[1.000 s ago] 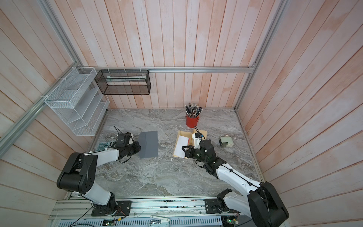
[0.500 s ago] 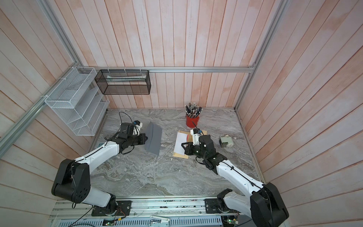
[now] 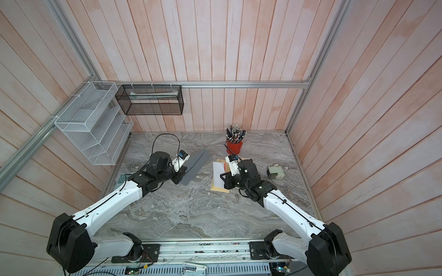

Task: Fold the letter paper in half and place it into the envelope
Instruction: Pick up the envelope from the center of the board, then place the letter paper in the envelope.

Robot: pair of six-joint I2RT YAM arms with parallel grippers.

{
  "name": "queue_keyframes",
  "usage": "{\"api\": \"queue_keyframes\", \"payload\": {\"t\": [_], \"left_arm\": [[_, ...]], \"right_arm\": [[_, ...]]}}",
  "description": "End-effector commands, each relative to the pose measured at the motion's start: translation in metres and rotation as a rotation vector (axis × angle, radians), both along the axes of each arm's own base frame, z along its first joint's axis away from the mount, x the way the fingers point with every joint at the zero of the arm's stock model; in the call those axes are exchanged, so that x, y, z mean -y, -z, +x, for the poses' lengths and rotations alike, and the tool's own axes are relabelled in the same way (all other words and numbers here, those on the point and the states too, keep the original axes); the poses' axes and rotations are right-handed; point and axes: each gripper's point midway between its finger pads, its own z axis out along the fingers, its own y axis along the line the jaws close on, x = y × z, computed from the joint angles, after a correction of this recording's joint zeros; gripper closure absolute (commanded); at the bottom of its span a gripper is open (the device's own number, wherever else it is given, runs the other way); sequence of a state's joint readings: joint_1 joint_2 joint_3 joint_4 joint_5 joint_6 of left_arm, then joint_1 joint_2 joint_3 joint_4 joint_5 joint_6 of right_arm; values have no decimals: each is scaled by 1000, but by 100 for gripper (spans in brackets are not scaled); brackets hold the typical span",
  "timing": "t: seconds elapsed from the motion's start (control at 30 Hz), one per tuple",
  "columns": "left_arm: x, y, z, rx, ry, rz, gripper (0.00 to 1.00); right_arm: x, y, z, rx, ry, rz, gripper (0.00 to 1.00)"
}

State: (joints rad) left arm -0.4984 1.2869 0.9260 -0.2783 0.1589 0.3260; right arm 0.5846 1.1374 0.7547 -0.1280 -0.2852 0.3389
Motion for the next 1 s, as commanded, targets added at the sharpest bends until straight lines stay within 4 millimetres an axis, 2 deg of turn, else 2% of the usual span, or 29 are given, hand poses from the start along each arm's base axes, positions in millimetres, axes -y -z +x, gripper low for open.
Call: {"api": "queue_keyframes", "payload": {"t": [0.0,0.27,0.6,0.73,0.97], "left_arm": [[7,-2,-4,120,160,81,100],[14,13,-17,113,343,182,100],[19,21,-38,32,556,146,100],[19,27,-42,-3,598,174,100],[23,31,-54,-46,681,184,100]], "right_arm": [[0,3,-4,27,-23,-92,100],[-3,3,-19,107,-101,-268,100],[-23,6,-71,224,-410,-448,100],[-25,3,-75,294,-472,-489,100],[-46,-18,-71,509,-597,-595,100]]}}
